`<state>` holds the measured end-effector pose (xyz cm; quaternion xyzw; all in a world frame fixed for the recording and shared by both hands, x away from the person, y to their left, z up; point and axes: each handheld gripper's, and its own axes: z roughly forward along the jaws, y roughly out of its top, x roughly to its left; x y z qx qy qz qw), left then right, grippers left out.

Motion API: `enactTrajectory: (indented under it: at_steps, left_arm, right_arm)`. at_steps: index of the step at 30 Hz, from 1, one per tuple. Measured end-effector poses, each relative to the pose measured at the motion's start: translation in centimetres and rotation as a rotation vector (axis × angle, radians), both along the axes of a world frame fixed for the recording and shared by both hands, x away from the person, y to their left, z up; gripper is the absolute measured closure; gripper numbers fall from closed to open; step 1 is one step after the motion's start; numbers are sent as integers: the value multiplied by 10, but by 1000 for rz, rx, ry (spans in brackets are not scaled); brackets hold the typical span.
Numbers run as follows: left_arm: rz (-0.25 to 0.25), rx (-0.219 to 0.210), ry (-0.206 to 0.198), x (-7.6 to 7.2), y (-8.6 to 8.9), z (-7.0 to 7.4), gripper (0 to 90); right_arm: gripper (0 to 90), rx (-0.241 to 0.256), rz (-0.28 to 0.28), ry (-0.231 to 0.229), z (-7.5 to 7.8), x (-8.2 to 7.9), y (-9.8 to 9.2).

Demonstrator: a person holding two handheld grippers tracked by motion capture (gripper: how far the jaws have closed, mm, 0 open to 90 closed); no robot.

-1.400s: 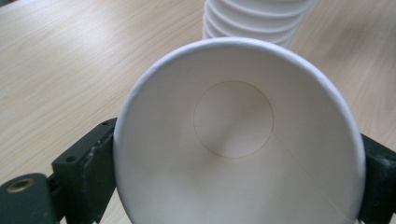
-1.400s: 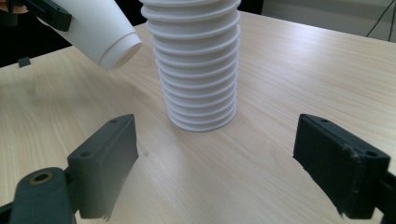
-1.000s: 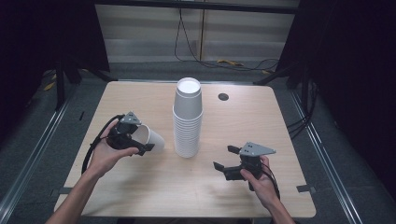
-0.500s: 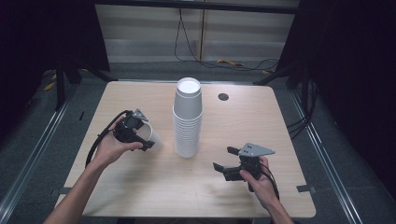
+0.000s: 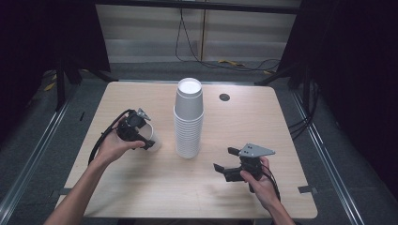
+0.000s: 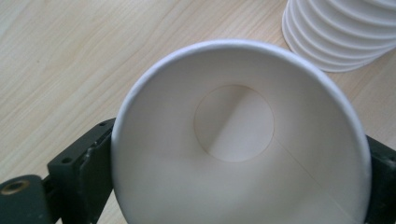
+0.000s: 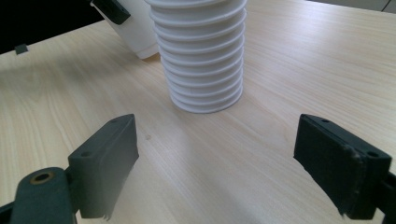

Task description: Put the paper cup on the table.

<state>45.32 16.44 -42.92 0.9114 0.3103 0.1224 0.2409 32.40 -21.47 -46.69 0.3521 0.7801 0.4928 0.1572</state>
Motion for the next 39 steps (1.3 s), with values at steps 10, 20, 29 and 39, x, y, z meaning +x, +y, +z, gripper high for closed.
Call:
enactTrajectory:
  at_steps: [10,20,29,39]
  left_arm:
    - [9,0,-25,4,-9,-6,52]
    - [7,6,-22,6,-13,-15,49]
    - [28,-53,-30,6,-5,-26,73]
    - [37,-68,-22,4,5,-35,141]
  right_arm:
    - [136,-71,-74,54,-1,3,-1]
    - [136,-94,-78,63,-2,2,-1]
    - [136,-86,-66,62,-2,2,0]
    - [136,-81,-54,54,-2,1,0]
